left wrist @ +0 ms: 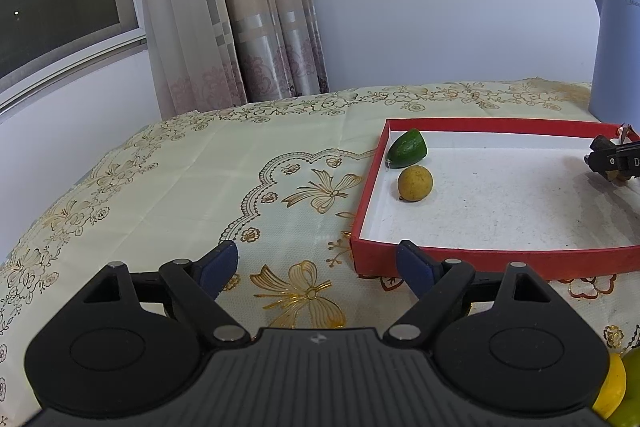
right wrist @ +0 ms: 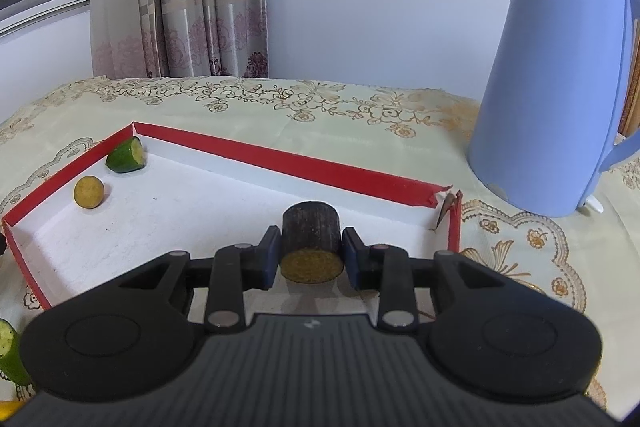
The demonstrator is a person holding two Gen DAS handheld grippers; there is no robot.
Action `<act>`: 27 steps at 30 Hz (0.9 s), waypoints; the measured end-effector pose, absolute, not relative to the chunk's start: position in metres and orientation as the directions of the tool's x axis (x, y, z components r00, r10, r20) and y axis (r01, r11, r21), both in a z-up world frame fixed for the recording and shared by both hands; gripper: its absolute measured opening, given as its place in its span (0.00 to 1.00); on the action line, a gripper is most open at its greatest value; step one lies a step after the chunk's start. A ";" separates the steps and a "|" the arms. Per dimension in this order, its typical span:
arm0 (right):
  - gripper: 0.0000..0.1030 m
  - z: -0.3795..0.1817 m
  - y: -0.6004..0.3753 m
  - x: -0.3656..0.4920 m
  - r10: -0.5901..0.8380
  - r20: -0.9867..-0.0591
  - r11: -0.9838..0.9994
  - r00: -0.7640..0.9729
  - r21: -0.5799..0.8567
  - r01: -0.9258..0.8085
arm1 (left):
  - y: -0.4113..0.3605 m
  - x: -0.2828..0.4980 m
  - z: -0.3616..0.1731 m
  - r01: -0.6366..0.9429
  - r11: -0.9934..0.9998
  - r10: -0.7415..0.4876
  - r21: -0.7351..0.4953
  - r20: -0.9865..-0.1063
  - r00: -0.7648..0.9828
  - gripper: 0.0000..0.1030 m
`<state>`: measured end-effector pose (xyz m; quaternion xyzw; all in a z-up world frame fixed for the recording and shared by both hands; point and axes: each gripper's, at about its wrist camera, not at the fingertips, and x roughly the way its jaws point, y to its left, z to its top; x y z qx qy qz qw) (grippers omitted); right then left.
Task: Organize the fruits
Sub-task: 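Carry the dark sugarcane chunk into the red tray and open the right gripper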
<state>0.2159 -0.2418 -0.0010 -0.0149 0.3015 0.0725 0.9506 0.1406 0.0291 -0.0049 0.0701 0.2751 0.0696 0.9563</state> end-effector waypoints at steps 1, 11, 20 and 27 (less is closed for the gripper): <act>0.30 -0.001 -0.242 0.216 0.128 -0.575 0.989 0.808 0.016 -0.146 | 0.029 0.141 -0.005 -0.095 0.980 0.172 0.173 -0.516 0.839 0.84; 0.30 -0.001 -0.243 0.216 0.130 -0.572 0.989 0.810 0.022 -0.143 | 0.029 0.141 -0.005 -0.096 0.980 0.173 0.173 -0.516 0.839 0.84; 0.30 0.000 -0.243 0.215 0.130 -0.569 0.989 0.812 0.020 -0.144 | 0.029 0.140 -0.005 -0.095 0.980 0.172 0.172 -0.517 0.838 0.84; 0.30 0.000 -0.242 0.214 0.129 -0.569 0.990 0.812 0.021 -0.143 | 0.029 0.141 -0.005 -0.096 0.981 0.172 0.170 -0.518 0.838 0.84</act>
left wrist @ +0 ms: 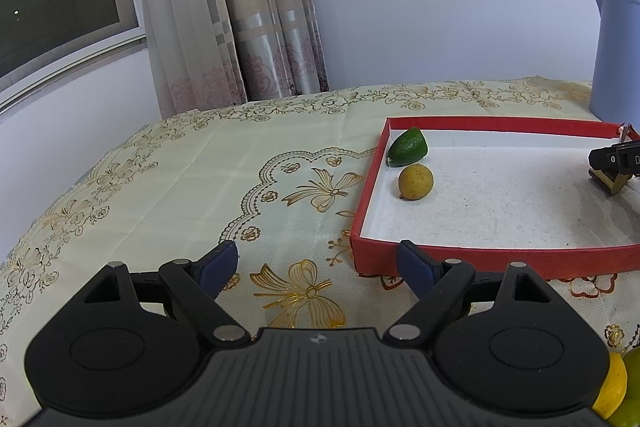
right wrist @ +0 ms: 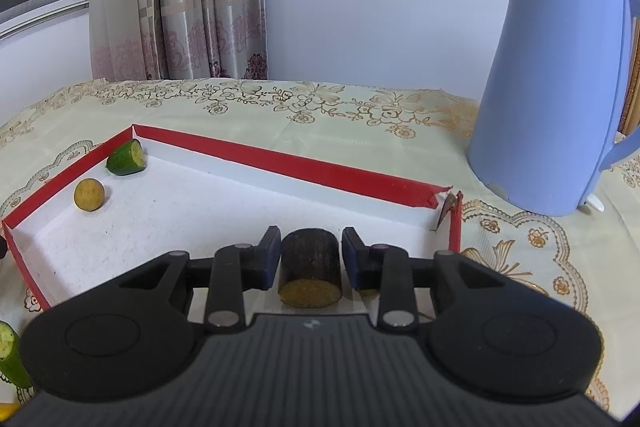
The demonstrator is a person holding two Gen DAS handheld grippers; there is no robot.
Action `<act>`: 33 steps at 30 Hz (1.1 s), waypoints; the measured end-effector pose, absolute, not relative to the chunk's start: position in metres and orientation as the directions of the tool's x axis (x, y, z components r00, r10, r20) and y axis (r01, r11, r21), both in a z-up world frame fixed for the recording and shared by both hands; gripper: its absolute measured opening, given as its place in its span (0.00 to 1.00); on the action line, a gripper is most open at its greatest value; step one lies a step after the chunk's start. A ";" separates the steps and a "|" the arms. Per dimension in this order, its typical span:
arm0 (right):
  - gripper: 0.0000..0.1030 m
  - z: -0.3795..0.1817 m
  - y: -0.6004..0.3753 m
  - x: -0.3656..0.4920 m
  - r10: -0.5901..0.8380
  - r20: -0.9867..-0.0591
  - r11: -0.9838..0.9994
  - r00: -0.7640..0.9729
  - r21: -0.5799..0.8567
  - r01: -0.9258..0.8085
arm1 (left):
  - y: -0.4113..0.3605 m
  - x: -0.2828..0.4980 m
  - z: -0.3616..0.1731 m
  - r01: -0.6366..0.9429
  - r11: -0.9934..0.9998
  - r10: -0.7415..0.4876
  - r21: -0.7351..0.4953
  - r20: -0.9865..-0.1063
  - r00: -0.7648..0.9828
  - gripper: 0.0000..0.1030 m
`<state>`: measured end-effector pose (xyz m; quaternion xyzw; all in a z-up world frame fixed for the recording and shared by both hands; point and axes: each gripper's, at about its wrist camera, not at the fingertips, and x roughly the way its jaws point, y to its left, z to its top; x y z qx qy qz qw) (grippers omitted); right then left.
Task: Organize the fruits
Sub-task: 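Carry the dark sugarcane chunk into the red tray and open the right gripper, then lower the left gripper onto the green cucumber chunk and close it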
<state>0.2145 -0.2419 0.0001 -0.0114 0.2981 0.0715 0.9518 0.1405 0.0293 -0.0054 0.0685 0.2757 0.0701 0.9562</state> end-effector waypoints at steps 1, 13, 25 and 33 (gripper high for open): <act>0.31 0.000 -0.242 0.214 0.128 -0.567 0.990 0.813 0.022 -0.141 | 0.029 0.141 -0.006 -0.096 0.981 0.171 0.169 -0.518 0.838 0.84; 1.00 0.036 -0.250 0.187 0.140 -0.456 0.990 0.879 0.072 -0.121 | 0.033 0.138 -0.002 -0.097 0.985 0.159 0.145 -0.517 0.841 0.84; 1.00 0.041 -0.246 0.108 0.087 -0.509 0.996 0.856 0.060 -0.066 | 0.034 0.138 -0.001 -0.102 0.987 0.152 0.124 -0.527 0.836 0.85; 1.00 0.031 -0.231 0.036 0.065 -0.426 0.995 0.902 -0.035 -0.088 | 0.033 0.136 0.000 -0.118 0.987 0.159 0.111 -0.524 0.837 0.96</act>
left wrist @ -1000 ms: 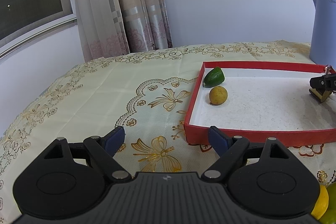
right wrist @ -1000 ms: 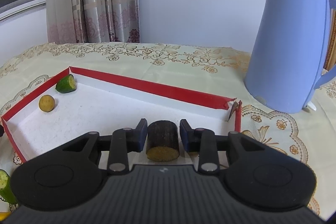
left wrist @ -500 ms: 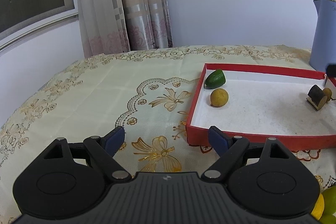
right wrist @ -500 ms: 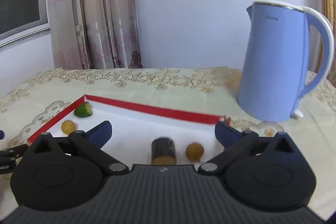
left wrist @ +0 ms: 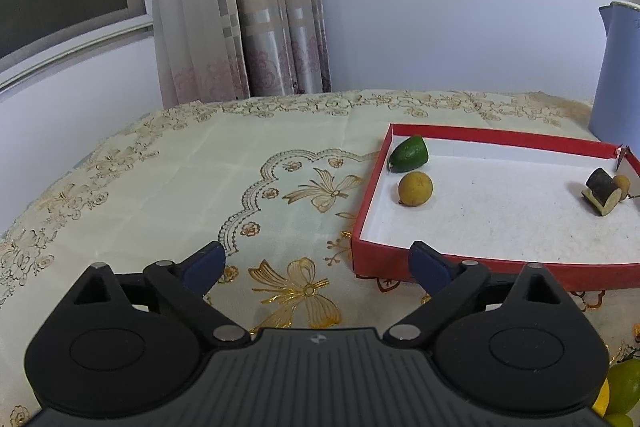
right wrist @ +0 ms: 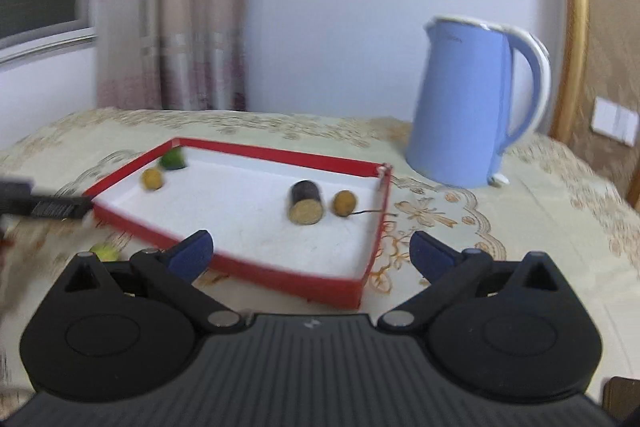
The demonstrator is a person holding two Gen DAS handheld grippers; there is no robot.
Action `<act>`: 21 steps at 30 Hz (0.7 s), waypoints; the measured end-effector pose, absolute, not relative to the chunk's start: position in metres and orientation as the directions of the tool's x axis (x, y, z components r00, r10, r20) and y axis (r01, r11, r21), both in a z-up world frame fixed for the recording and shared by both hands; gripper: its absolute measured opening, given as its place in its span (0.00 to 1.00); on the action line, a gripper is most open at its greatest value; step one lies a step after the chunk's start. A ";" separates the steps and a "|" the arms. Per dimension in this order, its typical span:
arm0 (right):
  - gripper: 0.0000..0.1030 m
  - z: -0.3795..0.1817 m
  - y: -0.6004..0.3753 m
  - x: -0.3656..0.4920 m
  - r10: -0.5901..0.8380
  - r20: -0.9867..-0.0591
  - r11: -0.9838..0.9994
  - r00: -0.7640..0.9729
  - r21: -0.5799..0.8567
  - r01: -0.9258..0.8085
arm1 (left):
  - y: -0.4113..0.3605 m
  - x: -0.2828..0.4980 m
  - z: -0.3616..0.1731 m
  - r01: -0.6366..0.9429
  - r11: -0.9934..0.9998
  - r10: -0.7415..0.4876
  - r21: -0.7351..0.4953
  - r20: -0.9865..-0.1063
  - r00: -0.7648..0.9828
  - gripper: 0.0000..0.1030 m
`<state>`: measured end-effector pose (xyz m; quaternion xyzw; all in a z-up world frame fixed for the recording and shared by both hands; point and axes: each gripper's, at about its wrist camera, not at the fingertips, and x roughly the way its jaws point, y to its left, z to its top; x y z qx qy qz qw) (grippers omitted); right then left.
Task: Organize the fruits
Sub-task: 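Lower the left gripper onto the green cucumber chunk and close it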
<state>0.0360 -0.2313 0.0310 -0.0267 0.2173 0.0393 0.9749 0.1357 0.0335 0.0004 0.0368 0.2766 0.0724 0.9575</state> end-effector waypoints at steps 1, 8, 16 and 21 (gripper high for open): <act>1.00 0.028 -0.230 0.026 0.078 -0.408 0.995 0.910 -0.026 -0.097 | 0.033 0.133 0.002 -0.118 0.987 0.156 0.106 -0.530 0.833 0.96; 1.00 0.013 -0.231 -0.008 0.083 -0.388 0.996 0.918 0.008 -0.087 | 0.031 0.096 -0.001 0.003 1.000 0.000 0.005 -0.553 0.833 0.96; 1.00 0.002 -0.238 -0.015 0.066 -0.393 0.997 0.917 -0.011 -0.076 | 0.018 0.078 -0.013 0.125 0.990 -0.072 0.059 -0.551 0.831 0.96; 1.00 -0.002 -0.239 -0.011 0.083 -0.414 0.996 0.906 0.000 -0.091 | 0.012 0.076 -0.010 0.149 0.986 -0.087 0.074 -0.535 0.840 0.96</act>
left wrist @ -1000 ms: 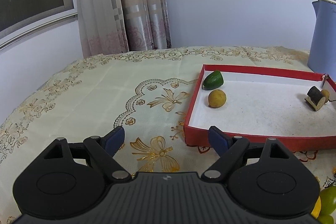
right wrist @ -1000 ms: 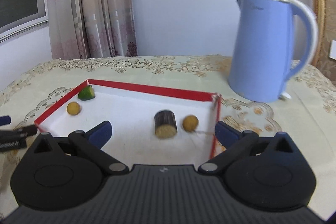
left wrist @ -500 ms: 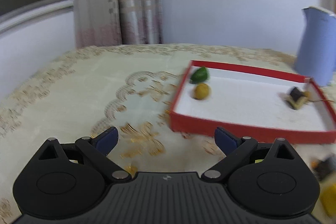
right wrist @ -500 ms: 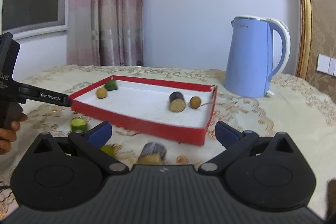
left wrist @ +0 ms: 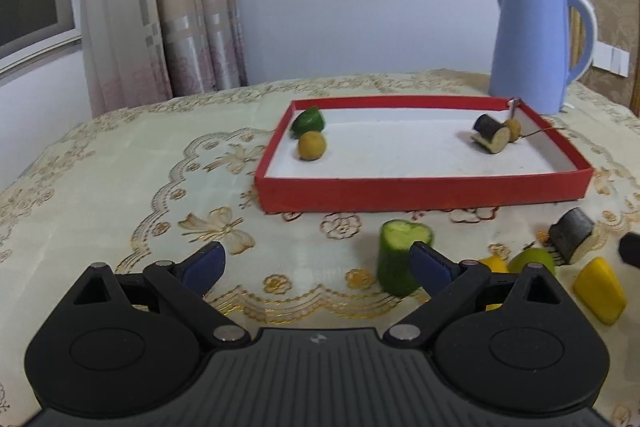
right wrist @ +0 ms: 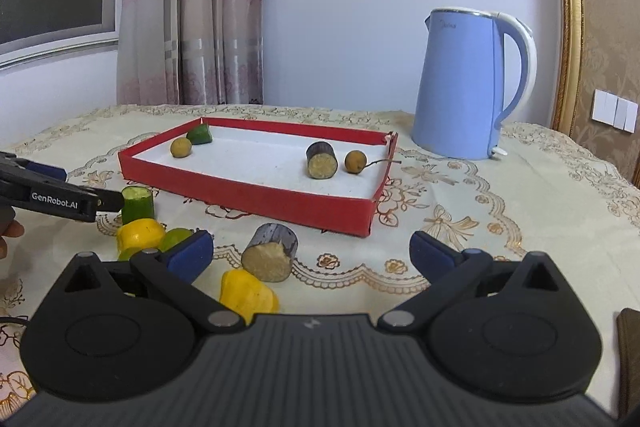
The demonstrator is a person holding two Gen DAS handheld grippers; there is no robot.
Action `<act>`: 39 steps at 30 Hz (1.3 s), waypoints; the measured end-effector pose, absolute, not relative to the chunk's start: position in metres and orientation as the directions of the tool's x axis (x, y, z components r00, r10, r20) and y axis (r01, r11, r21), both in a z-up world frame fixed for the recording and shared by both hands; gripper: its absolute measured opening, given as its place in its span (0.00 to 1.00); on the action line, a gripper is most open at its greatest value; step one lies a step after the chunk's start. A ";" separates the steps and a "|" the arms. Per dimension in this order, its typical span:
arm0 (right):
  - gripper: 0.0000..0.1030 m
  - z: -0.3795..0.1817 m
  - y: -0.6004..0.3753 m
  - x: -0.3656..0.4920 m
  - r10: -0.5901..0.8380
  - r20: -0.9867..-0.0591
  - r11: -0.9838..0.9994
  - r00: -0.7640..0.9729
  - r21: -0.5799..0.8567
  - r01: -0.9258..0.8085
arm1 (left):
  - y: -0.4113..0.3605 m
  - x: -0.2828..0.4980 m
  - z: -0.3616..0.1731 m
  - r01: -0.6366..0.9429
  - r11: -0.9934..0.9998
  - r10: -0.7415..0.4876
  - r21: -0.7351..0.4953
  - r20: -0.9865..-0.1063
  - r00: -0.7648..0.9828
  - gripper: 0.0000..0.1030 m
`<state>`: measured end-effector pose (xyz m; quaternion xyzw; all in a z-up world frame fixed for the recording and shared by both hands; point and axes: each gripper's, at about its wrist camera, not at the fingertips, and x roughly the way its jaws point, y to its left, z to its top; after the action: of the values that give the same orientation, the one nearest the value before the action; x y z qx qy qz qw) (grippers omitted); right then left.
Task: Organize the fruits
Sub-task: 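Lower the left gripper onto the green cucumber chunk and close it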
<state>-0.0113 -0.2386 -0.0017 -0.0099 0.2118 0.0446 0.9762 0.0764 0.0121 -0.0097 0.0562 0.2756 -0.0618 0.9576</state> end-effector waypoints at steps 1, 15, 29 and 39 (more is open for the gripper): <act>1.00 -0.002 -0.238 -0.011 0.082 -0.417 0.996 0.905 -0.001 -0.091 | 0.010 0.077 -0.009 0.161 0.985 -0.104 0.061 -0.537 0.837 0.96; 1.00 -0.002 -0.234 -0.014 0.109 -0.401 0.992 0.909 -0.020 -0.128 | -0.014 0.102 -0.019 0.205 0.975 -0.121 0.081 -0.579 0.806 0.94; 1.00 -0.004 -0.221 -0.013 0.126 -0.433 0.981 0.893 -0.079 -0.177 | -0.020 0.097 -0.022 0.311 0.949 -0.224 0.056 -0.574 0.787 0.32; 1.00 -0.009 -0.202 -0.015 0.175 -0.504 0.951 0.846 -0.135 -0.278 | -0.004 0.102 -0.021 0.193 0.979 -0.123 0.065 -0.567 0.815 0.31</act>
<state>-0.0149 -0.2021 -0.0092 -0.1017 0.2514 0.1185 0.9552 0.1019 -0.0045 -0.0215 0.0599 0.2927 -0.0832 0.9507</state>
